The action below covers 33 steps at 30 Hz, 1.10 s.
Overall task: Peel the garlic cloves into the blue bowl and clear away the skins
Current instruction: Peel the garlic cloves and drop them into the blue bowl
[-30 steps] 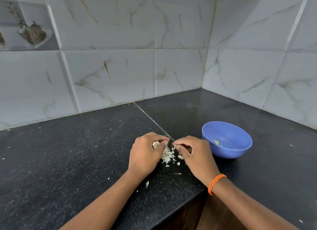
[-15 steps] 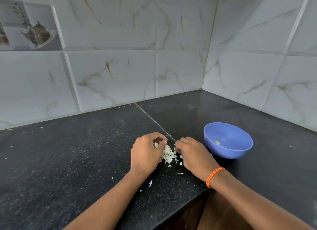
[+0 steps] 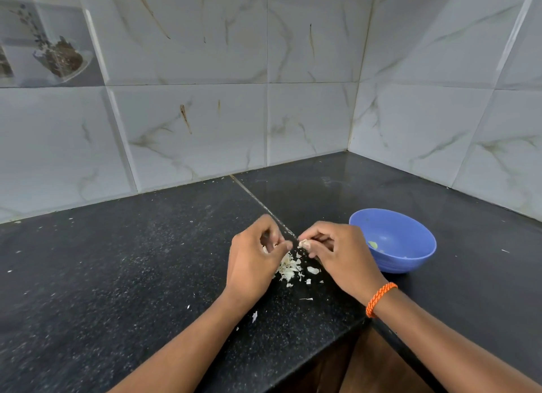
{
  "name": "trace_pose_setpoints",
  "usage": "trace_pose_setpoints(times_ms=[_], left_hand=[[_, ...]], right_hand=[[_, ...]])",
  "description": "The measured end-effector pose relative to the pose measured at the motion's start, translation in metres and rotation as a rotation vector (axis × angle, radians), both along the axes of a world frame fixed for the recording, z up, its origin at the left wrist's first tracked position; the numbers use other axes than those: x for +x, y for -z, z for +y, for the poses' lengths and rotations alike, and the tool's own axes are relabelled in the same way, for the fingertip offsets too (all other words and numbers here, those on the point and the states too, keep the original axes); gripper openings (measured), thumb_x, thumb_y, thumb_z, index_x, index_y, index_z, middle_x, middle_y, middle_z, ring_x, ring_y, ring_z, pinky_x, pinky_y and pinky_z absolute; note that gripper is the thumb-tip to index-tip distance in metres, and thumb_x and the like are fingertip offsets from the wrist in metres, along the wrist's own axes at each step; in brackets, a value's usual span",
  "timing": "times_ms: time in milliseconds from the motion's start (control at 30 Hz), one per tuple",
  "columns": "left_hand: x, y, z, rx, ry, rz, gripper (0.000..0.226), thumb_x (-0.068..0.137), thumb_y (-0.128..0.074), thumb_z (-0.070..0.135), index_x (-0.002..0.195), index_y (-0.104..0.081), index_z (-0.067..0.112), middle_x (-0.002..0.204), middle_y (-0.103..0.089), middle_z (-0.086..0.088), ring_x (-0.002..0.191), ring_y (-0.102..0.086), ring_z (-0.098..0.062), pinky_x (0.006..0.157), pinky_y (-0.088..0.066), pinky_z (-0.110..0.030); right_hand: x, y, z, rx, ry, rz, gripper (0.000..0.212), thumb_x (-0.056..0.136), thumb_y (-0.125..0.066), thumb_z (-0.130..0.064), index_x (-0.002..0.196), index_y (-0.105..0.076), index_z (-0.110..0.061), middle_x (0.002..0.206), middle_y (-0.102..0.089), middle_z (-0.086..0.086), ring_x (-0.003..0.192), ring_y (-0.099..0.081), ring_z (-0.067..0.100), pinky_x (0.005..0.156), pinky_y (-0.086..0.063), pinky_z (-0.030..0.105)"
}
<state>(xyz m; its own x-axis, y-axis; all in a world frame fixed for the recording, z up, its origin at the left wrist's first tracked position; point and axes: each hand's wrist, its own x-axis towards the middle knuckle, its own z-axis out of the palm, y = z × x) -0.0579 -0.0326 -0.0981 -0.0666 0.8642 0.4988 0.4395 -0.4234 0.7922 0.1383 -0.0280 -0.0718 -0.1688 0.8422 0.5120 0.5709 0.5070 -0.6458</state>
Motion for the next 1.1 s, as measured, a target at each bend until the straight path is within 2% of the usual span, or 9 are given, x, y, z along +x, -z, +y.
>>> trace_pose_setpoints(times_ms=[67,100,233,400,600,733,867,1000,1100], left_hand=[[0.003,-0.001,-0.002,-0.033,0.097,-0.011,0.035,0.089,-0.083,0.003,0.103,-0.064,0.029,0.089,-0.073,0.010,0.074,-0.067,-0.013,0.071,-0.057,-0.029],[0.005,0.000,-0.002,-0.048,0.113,0.017,0.034,0.089,-0.082,0.004,0.105,-0.069,0.031,0.092,-0.074,0.012,0.076,-0.068,-0.012,0.074,-0.057,-0.029],[0.006,0.002,0.000,-0.058,0.094,0.084,0.018,0.090,-0.086,0.023,0.097,-0.081,0.038,0.088,-0.077,0.018,0.076,-0.071,-0.012,0.077,-0.061,-0.039],[0.006,0.002,-0.002,-0.052,0.072,0.065,0.008,0.091,-0.087,0.030,0.095,-0.086,0.037,0.086,-0.080,0.021,0.080,-0.075,-0.011,0.078,-0.062,-0.043],[0.005,0.001,-0.004,-0.057,0.086,0.050,0.011,0.096,-0.082,0.031,0.102,-0.088,0.039,0.091,-0.081,0.025,0.074,-0.076,-0.006,0.073,-0.063,-0.045],[0.005,0.002,-0.003,-0.058,0.086,0.064,0.013,0.099,-0.079,0.030,0.104,-0.088,0.038,0.095,-0.081,0.024,0.076,-0.075,-0.002,0.075,-0.064,-0.043],[0.005,0.001,-0.003,-0.052,0.064,0.085,0.014,0.100,-0.078,0.026,0.099,-0.088,0.034,0.086,-0.080,0.022,0.072,-0.074,-0.002,0.073,-0.063,-0.041],[0.006,0.003,-0.002,-0.042,0.058,0.112,0.020,0.102,-0.074,0.023,0.088,-0.085,0.031,0.076,-0.078,0.015,0.067,-0.073,-0.013,0.069,-0.060,-0.045],[0.006,0.004,-0.002,-0.034,0.061,0.126,0.022,0.103,-0.072,0.023,0.086,-0.083,0.030,0.073,-0.076,0.013,0.065,-0.072,-0.014,0.068,-0.059,-0.044]], right_hand=[[-0.005,0.009,-0.005,-0.022,-0.034,0.077,0.024,0.098,-0.069,0.000,0.098,-0.083,-0.019,0.081,-0.078,-0.012,0.074,-0.076,0.008,0.071,-0.062,0.023],[-0.006,0.014,-0.006,-0.018,-0.043,0.104,0.026,0.099,-0.067,0.002,0.100,-0.083,-0.018,0.085,-0.079,-0.013,0.075,-0.077,0.009,0.073,-0.062,0.024],[-0.002,0.018,-0.005,-0.043,-0.057,0.272,0.027,0.097,-0.068,0.006,0.099,-0.082,-0.017,0.089,-0.080,-0.009,0.079,-0.078,0.015,0.072,-0.064,0.027],[-0.006,0.021,-0.008,-0.047,-0.047,0.327,0.020,0.095,-0.075,0.000,0.095,-0.080,-0.020,0.086,-0.079,-0.007,0.081,-0.078,0.017,0.067,-0.066,0.032],[-0.006,0.023,-0.008,-0.003,-0.037,0.288,0.017,0.095,-0.075,-0.003,0.098,-0.080,-0.019,0.089,-0.078,-0.009,0.084,-0.077,0.015,0.068,-0.064,0.028],[-0.006,0.025,-0.006,0.015,-0.034,0.274,0.017,0.094,-0.076,-0.002,0.101,-0.080,-0.018,0.093,-0.078,-0.010,0.087,-0.077,0.012,0.069,-0.063,0.023],[-0.005,0.026,-0.005,0.017,-0.051,0.264,0.016,0.094,-0.078,-0.003,0.102,-0.081,-0.016,0.095,-0.078,-0.009,0.085,-0.077,0.012,0.070,-0.064,0.025],[-0.006,0.028,-0.004,0.031,-0.043,0.242,0.016,0.094,-0.078,-0.004,0.104,-0.082,-0.016,0.097,-0.078,-0.010,0.087,-0.077,0.010,0.074,-0.065,0.028],[-0.007,0.028,-0.003,0.030,-0.046,0.235,0.016,0.092,-0.080,-0.005,0.103,-0.082,-0.016,0.094,-0.077,-0.011,0.086,-0.076,0.011,0.073,-0.065,0.031]])
